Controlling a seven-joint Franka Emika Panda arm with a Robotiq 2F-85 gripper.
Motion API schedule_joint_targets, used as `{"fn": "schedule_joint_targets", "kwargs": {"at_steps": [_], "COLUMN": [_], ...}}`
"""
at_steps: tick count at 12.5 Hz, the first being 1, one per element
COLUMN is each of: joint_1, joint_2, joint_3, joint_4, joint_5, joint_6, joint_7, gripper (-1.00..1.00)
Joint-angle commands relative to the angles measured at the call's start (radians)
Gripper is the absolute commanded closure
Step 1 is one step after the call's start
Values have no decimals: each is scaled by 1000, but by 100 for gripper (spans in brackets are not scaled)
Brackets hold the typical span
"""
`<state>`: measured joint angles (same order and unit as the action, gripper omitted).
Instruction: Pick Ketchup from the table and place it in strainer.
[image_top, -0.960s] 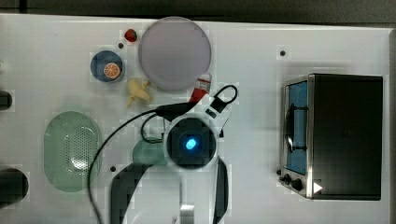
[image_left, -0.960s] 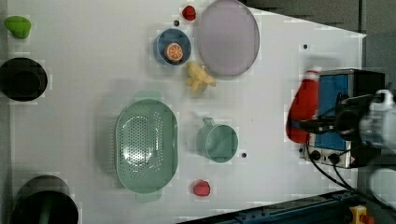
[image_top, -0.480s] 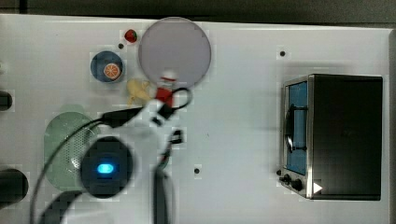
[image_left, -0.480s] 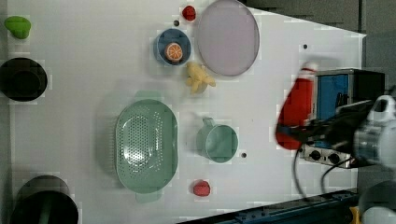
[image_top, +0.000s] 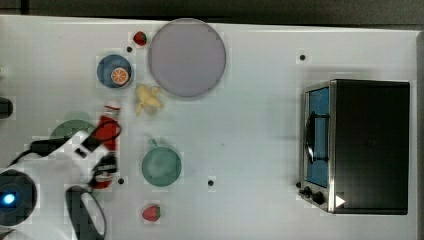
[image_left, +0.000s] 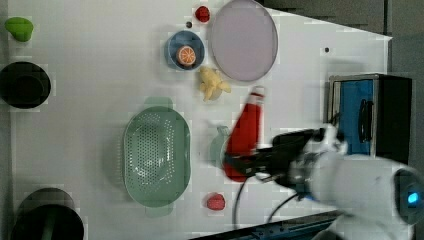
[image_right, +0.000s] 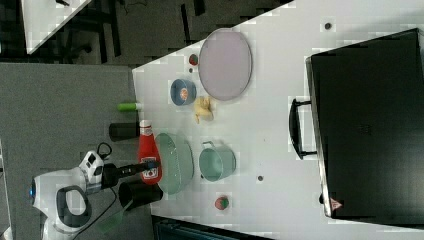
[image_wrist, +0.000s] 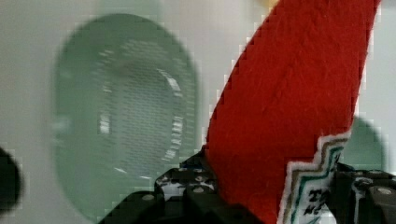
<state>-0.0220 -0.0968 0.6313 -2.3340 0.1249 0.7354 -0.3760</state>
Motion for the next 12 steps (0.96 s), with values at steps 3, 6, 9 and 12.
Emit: {"fn": "schedule_joint_targets", "kwargs": {"at_steps": [3, 6, 9, 12], "joint_1": [10, 24, 38, 36], "joint_2": [185, 316, 403, 420], "joint_3": [67, 96, 95, 92], "joint_4": [27, 27, 29, 37], "joint_5": [-1, -3, -3, -4], "joint_6": [188, 335, 372, 390], "joint_7": [270, 340, 344, 344], "gripper": [-24, -24, -49, -100]}}
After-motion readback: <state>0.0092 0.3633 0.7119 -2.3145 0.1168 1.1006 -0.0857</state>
